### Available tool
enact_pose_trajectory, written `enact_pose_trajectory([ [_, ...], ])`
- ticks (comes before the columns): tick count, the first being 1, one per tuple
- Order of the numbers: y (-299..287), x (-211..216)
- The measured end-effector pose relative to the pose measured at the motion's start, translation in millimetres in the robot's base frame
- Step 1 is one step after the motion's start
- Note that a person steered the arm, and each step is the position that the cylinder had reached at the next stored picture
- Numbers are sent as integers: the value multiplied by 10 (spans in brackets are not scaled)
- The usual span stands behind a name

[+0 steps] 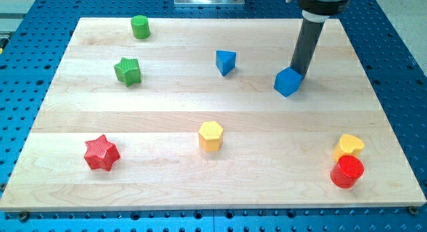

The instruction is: Slide the cube to the top left of the heart

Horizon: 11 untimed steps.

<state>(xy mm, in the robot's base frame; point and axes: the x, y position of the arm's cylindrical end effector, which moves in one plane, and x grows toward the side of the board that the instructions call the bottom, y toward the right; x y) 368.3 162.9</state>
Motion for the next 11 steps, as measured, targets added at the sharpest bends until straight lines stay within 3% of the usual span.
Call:
enact_pose_trajectory([
  [1,-210,-333],
  [2,-221,357],
  [3,9,465],
  [4,64,271],
  [5,118,729],
  [6,194,578],
  [7,1,707],
  [8,162,1096],
  [9,-250,868],
  [10,-228,1341],
  [11,-221,1362],
])
